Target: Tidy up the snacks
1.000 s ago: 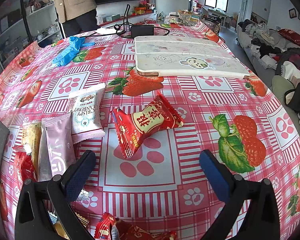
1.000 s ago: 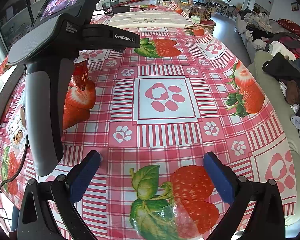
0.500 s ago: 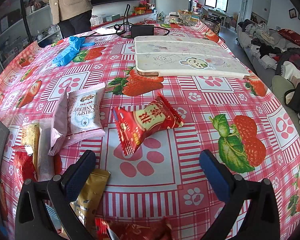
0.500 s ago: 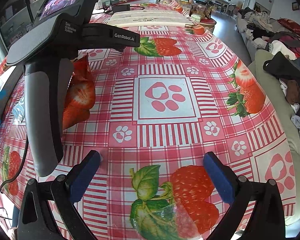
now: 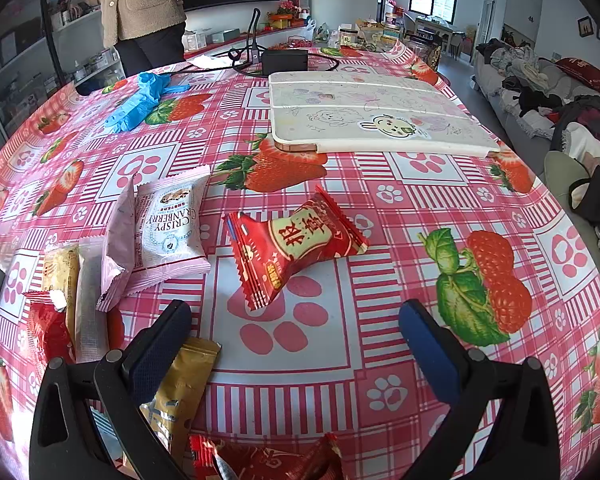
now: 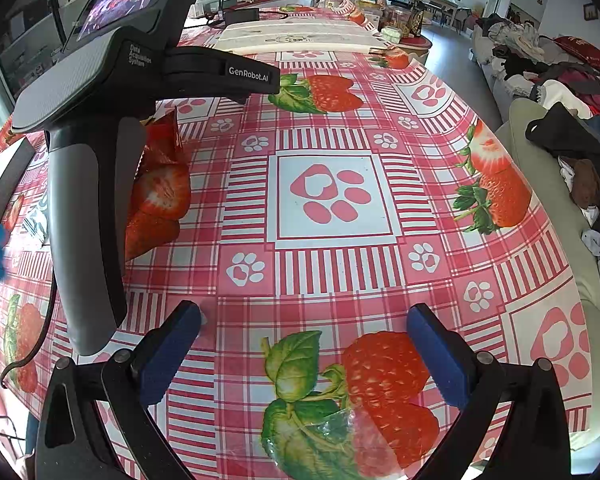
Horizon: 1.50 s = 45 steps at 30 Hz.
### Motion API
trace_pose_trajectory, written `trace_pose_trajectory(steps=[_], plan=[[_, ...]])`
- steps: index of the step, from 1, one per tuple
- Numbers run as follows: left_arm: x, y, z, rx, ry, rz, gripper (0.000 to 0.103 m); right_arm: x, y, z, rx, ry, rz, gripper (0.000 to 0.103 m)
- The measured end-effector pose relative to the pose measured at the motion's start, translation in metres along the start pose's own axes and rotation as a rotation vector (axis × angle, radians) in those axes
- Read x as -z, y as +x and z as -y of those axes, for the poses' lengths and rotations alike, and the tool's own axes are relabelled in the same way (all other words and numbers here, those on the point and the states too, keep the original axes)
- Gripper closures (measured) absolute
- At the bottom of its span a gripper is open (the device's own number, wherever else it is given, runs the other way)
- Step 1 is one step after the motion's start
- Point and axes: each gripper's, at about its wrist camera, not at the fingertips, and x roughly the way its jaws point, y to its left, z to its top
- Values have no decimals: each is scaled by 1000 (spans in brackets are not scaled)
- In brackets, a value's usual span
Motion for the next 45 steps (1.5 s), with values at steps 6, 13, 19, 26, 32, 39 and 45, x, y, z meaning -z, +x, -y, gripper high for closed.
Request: trace_pose_trajectory(steps=[6,13,19,26,32,39,45], plan=[[0,0,0,0,0,0,0,-3,2,1,-1,1,-29,0],[0,-1,0,13,24,-23,0,-8,5,1,-4,0,-65,0],[-1,-9,1,32,106,-132,0,-8,5,1,-8,-4,-59,0],[19,-88,-33,19,285,19,0,-6,5,1,-8,-6,-43,0],[47,-89,-100,24,235,-82,0,-10,5,-1,7,12,-82,0],[78,-79,-121,-38,234,-75,0,-44,-6,-35,-220,105,-87,0],[79,-68,-135,23,169,-104,0,-79,14,-75,-332,147,-144,0]])
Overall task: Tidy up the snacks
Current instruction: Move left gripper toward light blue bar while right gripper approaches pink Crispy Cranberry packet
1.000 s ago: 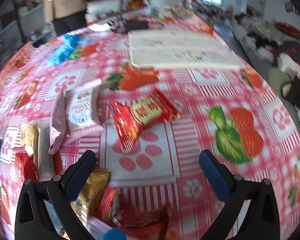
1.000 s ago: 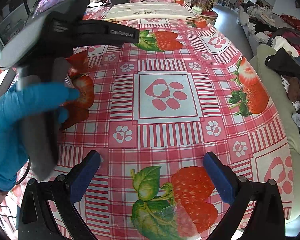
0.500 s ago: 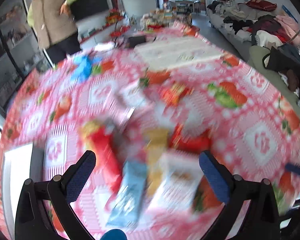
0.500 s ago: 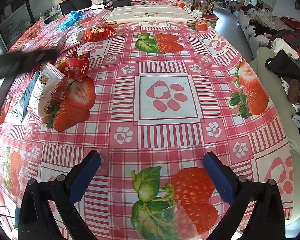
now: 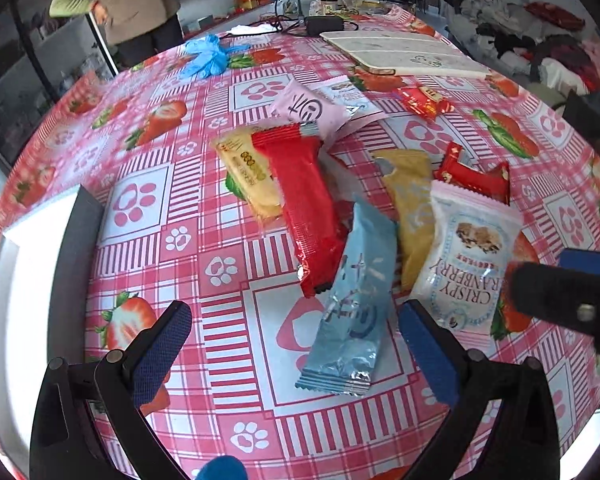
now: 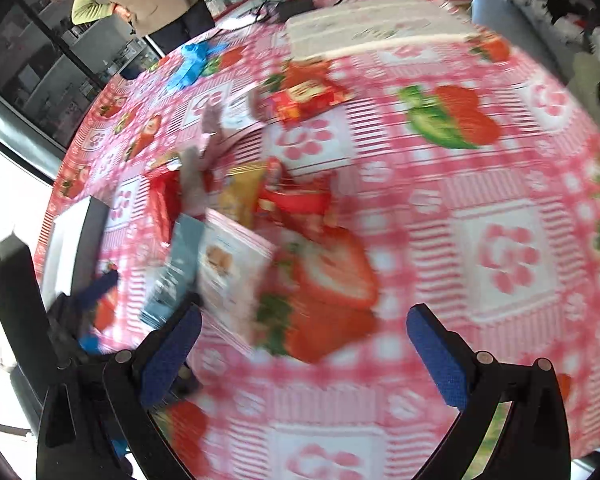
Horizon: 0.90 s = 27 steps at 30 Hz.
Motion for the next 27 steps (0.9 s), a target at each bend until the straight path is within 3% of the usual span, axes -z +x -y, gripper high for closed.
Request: trace_pose_trajectory(steps=[4,5,6,7,8,16,19,24,27], plan=[[3,2,-7,37,-32,0,0,-9,25,-20,-29,1,-54,0],[4,4,-12,61,-61,-13,0,-11,28,-24,-15,-9,-50,5],[4,4,-14,66,-71,-15,0,-12,29,-28,1,-25,-41,15],[3,3,-14,40,-69,-19,0,-13,28,-32,18,-48,-31,45],[3,2,-13,19,-61,-20,0,-14,28,-31,-15,-57,-35,56],[-3,-7,12,55,22,15,2,-3,7,19,-28,-2,-43,56],[-6,-3,24,73,36,-3,19,2,-3,38,-18,18,-42,56],[7,-14,22,90,1,17,61,14,-16,55,-33,25,-46,56],[31,-27,14,83,-5,24,63,22,-19,55,-40,-1,-48,56]])
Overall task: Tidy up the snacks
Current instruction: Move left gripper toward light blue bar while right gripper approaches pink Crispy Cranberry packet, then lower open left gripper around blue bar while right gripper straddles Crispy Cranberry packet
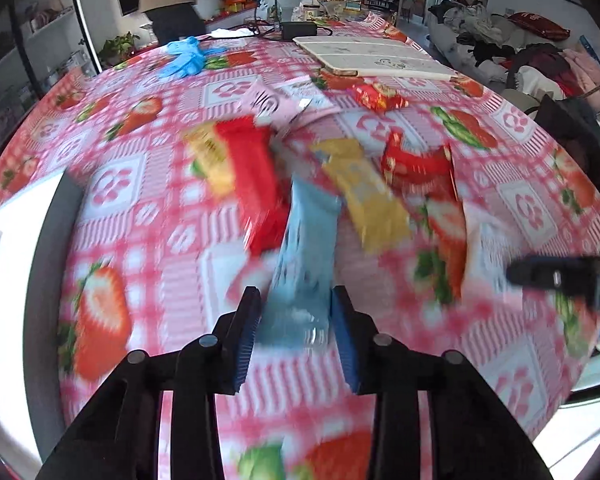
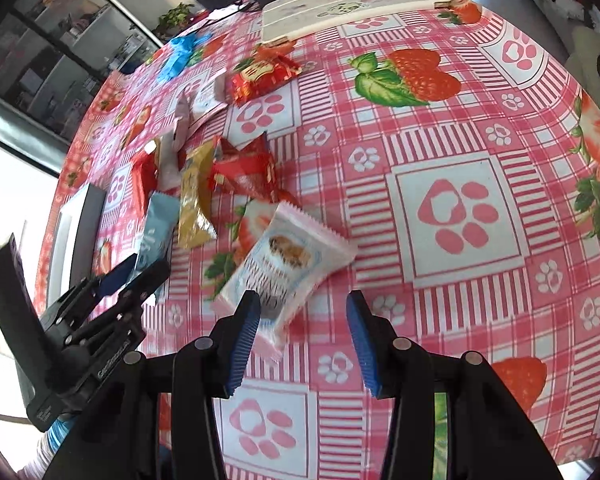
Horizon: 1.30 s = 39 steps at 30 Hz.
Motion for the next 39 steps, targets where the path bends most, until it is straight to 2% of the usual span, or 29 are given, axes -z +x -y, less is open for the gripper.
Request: trace_pose_trajectory(steps=[3,4,5,6,7,8,10,12,15,16,18,20,24,26,27,29,32,34,35,36,37,39], plan=[[20,-14,-11,-26,-25,-2,63,6,-2,-1,-6,-3,-1,51],[21,-18,-13,-38,-30,1,62,6,-2,-1,-4,5,3,33],[18,-22,-14,-52,-27,10,56,6,-3,-2,0,16,14,10],[14,-24,-14,-62,-20,21,41,5,-4,-2,4,25,26,5],[8,-28,-12,-83,-5,42,32,4,-5,-3,10,30,39,5],[0,-29,-10,-106,14,65,19,2,-5,-5,13,36,46,5],[-11,-22,-3,-124,65,68,18,-2,-4,-9,5,61,49,5],[-20,-4,2,-141,100,14,18,-6,2,-13,14,89,40,5],[-21,15,-5,-135,63,-50,19,-12,16,-24,48,91,15,5],[-19,14,-10,-115,27,-40,21,-13,20,-32,85,59,22,6],[-13,11,-22,-94,-38,-43,33,-13,25,-44,126,-14,20,15],[-3,5,-29,-99,-64,-35,38,-9,27,-59,194,-133,25,61],[12,-4,-28,-126,-44,-16,38,4,25,-64,211,-312,-7,61],[12,-9,-26,-144,-23,9,37,6,19,-50,232,-311,2,57],[11,-11,-24,-151,-17,21,31,6,16,-42,229,-283,2,51],[4,-11,-22,-157,-1,38,19,5,7,-23,199,-189,16,14],[-4,0,-18,-154,48,43,19,8,1,-16,181,-170,39,12],[-5,9,-16,-141,75,41,17,9,5,-20,213,-200,37,12],[-5,8,-18,-129,69,58,10,10,9,-23,241,-219,38,12],[-6,12,-18,-125,66,37,0,10,14,-24,253,-226,36,12],[-7,15,-21,-115,46,33,0,12,20,-26,261,-230,34,0],[-8,23,-33,-42,-32,7,0,15,27,-31,309,-260,65,0]])
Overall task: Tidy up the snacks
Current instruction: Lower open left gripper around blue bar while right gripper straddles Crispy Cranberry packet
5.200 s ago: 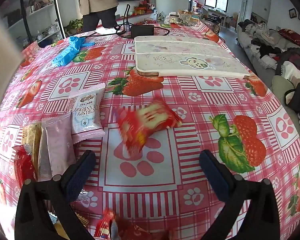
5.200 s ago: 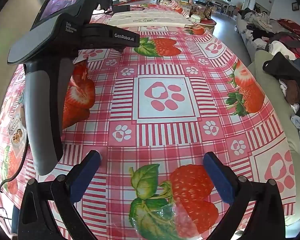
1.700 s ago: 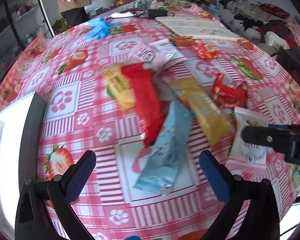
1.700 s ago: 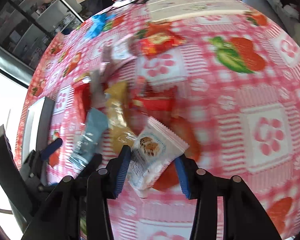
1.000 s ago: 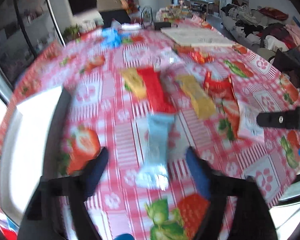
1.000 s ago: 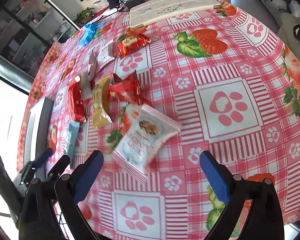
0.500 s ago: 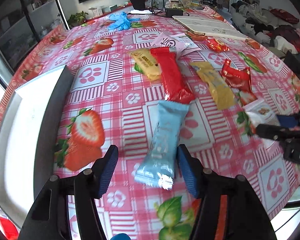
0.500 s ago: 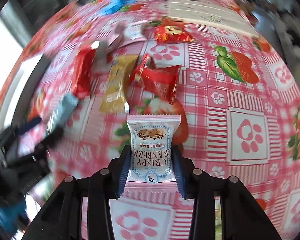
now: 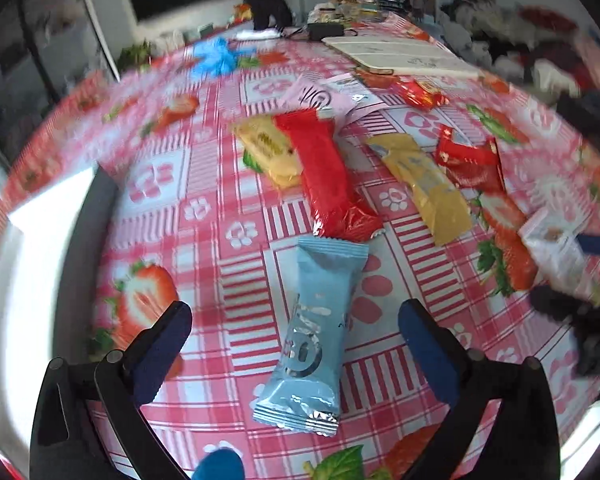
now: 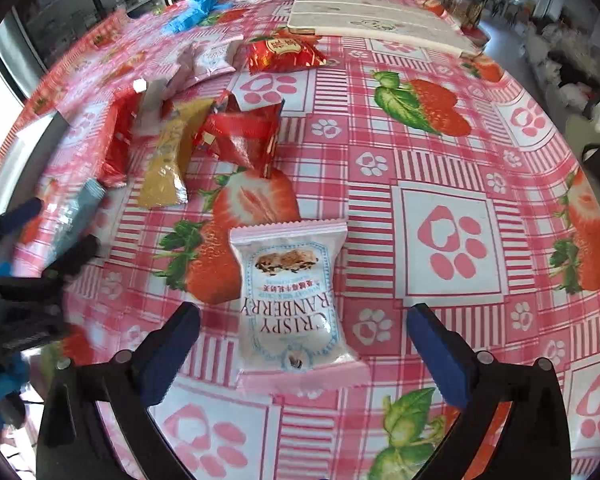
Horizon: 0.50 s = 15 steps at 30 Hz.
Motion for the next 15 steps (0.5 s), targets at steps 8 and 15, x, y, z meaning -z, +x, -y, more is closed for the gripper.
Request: trace_pose_trajectory(steps=[8,15], plan=[[1,13,-6,10,-18,61,0,8,0,0,-2,10,49,0],[6,5,-6,9,-24,83,0,8,-1,0,-2,8,52,0]])
